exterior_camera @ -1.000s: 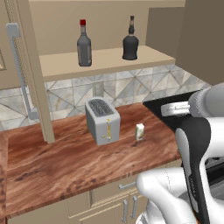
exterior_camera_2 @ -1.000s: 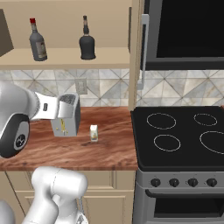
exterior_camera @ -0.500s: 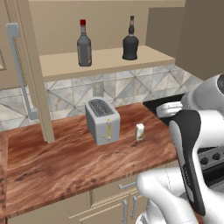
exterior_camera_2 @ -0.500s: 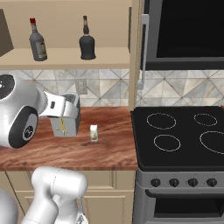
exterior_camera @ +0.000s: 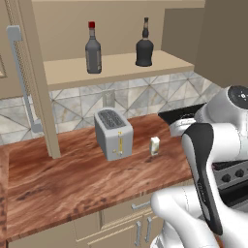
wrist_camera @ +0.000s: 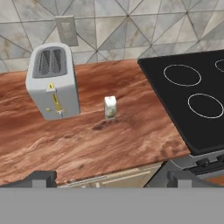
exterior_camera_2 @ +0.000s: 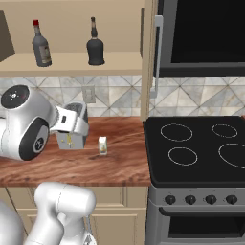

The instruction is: Sort all alcoholic drinks to one cabinet, and non-alcoholic drinks to the other.

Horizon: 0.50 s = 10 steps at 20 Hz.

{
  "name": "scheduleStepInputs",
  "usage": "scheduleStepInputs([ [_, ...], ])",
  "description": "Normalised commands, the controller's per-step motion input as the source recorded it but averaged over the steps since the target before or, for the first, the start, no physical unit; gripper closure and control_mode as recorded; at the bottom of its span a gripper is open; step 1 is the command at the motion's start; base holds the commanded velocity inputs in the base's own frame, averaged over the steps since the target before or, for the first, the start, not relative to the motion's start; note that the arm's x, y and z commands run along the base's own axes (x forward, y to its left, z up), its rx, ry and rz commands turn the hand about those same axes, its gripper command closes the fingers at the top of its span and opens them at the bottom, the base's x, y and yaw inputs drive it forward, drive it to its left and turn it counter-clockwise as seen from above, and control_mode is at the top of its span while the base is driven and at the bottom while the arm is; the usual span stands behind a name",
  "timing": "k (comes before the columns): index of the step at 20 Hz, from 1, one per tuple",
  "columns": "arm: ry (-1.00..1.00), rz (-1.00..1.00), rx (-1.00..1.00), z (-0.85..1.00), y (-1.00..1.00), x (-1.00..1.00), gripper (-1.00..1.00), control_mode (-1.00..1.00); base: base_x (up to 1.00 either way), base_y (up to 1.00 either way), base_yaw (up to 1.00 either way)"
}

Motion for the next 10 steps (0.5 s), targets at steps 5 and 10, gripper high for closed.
scheduleStepInputs([
  [5,0.00,0.00,0.00,-0.31,0.00,0.09,-1.00,-1.00,0.00,0.00,0.00],
  [10,-0.02,0.00,0.00,-0.17,0.00,0.06,-1.00,-1.00,0.00,0.00,0.00],
])
